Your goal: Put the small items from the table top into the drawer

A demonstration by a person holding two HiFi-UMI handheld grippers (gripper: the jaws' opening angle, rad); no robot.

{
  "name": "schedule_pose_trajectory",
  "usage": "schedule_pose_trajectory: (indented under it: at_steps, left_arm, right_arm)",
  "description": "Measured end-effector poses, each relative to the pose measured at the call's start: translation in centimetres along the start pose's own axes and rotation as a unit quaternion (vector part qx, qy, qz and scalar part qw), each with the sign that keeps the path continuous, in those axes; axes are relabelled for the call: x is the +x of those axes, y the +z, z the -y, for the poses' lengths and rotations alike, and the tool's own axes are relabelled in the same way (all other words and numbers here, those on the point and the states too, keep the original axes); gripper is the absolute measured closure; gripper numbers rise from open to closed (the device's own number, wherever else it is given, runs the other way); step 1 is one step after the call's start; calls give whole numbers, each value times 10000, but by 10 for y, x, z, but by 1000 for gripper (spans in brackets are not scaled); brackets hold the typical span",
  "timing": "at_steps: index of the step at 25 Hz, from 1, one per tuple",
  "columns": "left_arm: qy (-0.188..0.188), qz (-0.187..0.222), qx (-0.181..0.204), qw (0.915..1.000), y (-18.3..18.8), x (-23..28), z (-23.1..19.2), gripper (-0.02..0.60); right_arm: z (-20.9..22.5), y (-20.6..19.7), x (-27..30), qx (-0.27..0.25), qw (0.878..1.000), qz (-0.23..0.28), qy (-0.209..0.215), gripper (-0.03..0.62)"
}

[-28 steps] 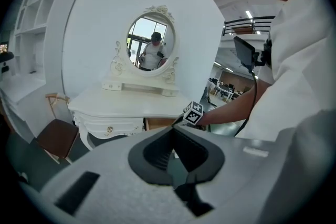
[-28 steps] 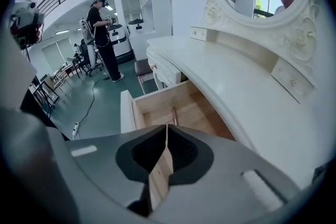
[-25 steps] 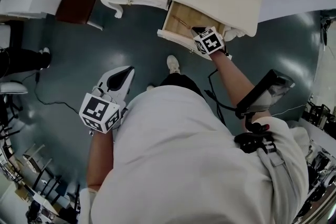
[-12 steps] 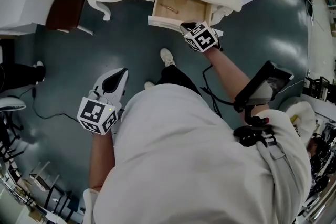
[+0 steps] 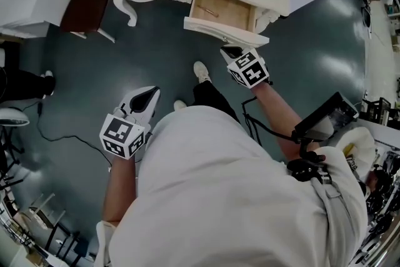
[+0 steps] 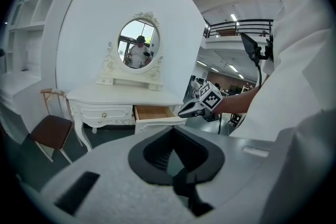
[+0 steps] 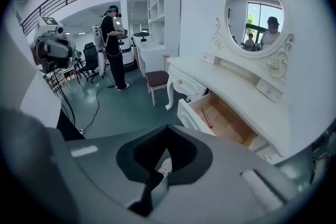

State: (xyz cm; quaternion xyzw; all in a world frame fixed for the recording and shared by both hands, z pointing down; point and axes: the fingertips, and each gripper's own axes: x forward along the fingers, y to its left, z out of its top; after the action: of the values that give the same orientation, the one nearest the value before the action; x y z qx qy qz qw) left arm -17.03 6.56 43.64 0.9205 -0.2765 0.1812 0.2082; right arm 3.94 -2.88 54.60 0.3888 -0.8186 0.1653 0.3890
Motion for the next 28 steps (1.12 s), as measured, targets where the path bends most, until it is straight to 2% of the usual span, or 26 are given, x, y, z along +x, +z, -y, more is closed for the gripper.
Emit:
schedule_pose_trajectory:
  at_steps: [5,13,28]
  left_arm:
    - [9,-56,120,9999,-17,-13,9,580]
    - [-19,-108,208,9997,-23,-7,10,580]
    - [-31,-129,97,9999,-31,-10,11,580]
  right_arm:
    - [-39,-7,-16,-139,9999,21,74,592]
    - [-57,-5,-17,-309,9992,125,225,593]
    - [-83,6,-20,-534,9973,227,451,594]
